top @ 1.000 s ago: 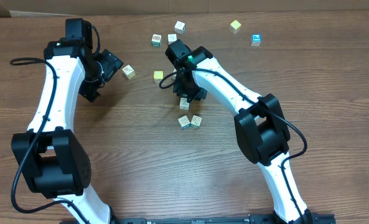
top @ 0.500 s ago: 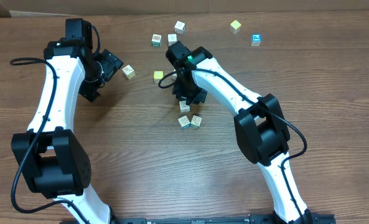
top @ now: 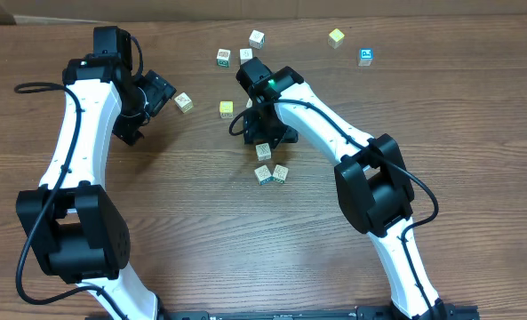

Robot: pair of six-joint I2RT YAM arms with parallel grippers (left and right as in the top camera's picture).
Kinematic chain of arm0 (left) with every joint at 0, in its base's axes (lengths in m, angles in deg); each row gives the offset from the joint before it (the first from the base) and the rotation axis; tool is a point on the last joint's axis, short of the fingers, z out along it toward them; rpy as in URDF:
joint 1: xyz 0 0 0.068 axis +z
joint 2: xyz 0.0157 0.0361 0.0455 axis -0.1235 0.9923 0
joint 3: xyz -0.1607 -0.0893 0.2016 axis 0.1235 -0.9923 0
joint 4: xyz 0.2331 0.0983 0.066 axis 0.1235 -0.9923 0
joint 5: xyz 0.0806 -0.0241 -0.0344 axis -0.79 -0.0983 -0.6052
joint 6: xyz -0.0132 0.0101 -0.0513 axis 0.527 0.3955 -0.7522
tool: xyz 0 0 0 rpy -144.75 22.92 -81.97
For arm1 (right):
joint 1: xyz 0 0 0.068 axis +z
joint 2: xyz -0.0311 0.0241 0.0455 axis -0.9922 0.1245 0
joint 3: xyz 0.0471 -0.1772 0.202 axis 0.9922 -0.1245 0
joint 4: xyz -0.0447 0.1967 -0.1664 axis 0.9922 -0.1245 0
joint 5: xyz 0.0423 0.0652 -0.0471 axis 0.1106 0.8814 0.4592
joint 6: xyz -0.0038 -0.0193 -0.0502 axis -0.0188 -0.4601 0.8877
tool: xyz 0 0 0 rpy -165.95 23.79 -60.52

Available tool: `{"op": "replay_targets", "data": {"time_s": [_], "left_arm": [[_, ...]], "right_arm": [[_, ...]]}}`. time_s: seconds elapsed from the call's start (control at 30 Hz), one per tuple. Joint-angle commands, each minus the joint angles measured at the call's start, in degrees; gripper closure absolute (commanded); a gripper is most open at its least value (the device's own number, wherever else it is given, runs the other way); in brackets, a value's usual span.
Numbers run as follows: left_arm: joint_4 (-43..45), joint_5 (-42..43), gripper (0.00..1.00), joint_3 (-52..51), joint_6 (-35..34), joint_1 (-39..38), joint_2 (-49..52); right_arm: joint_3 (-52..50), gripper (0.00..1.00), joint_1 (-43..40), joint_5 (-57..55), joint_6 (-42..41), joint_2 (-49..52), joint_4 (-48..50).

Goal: Form a circle
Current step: 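Lower the X block beside the center blocks with the right gripper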

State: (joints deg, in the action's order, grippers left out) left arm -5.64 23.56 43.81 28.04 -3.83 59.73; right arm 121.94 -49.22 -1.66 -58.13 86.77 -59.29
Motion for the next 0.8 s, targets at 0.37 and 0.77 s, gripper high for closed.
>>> {"op": "replay_targets", "data": {"time_s": [0.37,0.77], "left_arm": [[0.07,-0.42,0.0,0.39,1.46,-0.02,-0.55],[0.07,-0.42,0.0,0.39,1.46,-0.02,-0.55]], "right_arm": [[-0.46,0.6,1.55,2.14,6.08,-0.15,-2.36],[-0.46,0.67,1.57,2.14,-14.29,-0.15,-2.38]]}}
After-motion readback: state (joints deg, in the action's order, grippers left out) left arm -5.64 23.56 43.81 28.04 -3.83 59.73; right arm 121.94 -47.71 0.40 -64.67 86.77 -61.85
